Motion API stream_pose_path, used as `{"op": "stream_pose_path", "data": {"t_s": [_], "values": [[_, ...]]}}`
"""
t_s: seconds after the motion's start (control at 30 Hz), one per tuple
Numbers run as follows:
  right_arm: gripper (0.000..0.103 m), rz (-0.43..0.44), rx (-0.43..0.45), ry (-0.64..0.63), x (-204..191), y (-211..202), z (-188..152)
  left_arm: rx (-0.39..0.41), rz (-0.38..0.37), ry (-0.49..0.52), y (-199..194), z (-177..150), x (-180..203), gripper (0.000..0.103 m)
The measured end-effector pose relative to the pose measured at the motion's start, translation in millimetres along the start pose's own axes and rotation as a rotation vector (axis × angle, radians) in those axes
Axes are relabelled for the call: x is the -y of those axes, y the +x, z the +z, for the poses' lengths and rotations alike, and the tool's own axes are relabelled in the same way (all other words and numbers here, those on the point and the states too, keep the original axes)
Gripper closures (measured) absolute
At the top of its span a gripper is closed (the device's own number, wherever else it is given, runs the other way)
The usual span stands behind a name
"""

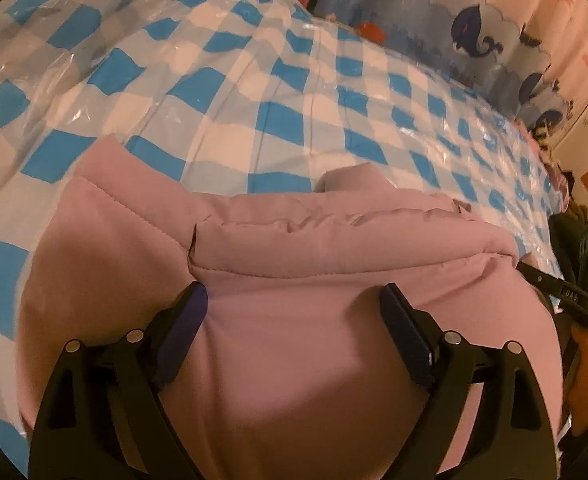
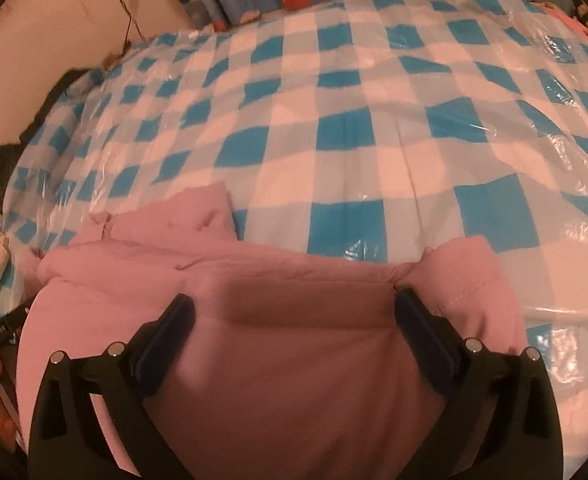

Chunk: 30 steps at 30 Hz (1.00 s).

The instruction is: Fold large clothes

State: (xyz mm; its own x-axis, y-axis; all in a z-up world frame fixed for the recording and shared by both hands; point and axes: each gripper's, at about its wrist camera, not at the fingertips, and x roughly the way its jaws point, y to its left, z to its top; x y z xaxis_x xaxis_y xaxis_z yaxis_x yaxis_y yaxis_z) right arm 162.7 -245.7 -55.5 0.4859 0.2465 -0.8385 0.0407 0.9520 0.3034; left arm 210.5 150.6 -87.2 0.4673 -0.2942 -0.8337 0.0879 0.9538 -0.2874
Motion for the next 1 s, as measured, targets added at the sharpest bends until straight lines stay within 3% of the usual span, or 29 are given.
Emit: {"op": "stream_pose_path", "data": {"t_s": [0.1,0.23,0.3,0.37,0.43,0.53,0.6,0.67,0.7,0.77,0.83,1.0], "values": [[0.007,0.036,0.055,0.013,-6,-45,-5,0.059,-0.020,-0.028,-50,-7,0,0.019],[0.007,0.022,0.135,-0.142,-33,-102,-39,0.129,-0.007,0.034,-102,-38,0,0.019],[0.007,-0.028,0.131,-0.166,-31,-98,-54,0.114,0.015,0.034,-100,-55,-11,0.019],[0.006,-0.067,0.068,-0.151,-14,-65,-68,0.080,0.020,0.012,-80,-69,-27,0.019],[0.005,0.002,0.100,-0.122,1,-41,-81,0.122,-0.045,-0.005,-67,-81,-38,0.016],[0.005,-0.033,0.110,-0.146,-5,-40,-80,0.141,0.011,0.023,-57,-89,-33,0.016],[0.006,0.024,0.064,-0.117,2,-49,-75,0.120,0.013,0.013,-67,-85,-34,0.016],[0.006,0.097,0.057,-0.062,10,-81,-73,0.117,0.017,-0.014,-90,-85,-36,0.016],[0.006,0.174,0.093,-0.002,20,-110,-77,0.141,-0.017,-0.033,-114,-91,-38,0.016],[0.006,0.278,0.129,0.084,40,-151,-95,0.188,-0.036,-0.060,-153,-109,-45,0.016],[0.006,0.369,0.095,0.217,74,-181,-127,0.198,-0.062,-0.113,-181,-131,-59,0.015],[0.006,0.414,-0.009,0.439,137,-193,-194,0.117,-0.116,-0.366,-200,-195,-111,0.014]]}}
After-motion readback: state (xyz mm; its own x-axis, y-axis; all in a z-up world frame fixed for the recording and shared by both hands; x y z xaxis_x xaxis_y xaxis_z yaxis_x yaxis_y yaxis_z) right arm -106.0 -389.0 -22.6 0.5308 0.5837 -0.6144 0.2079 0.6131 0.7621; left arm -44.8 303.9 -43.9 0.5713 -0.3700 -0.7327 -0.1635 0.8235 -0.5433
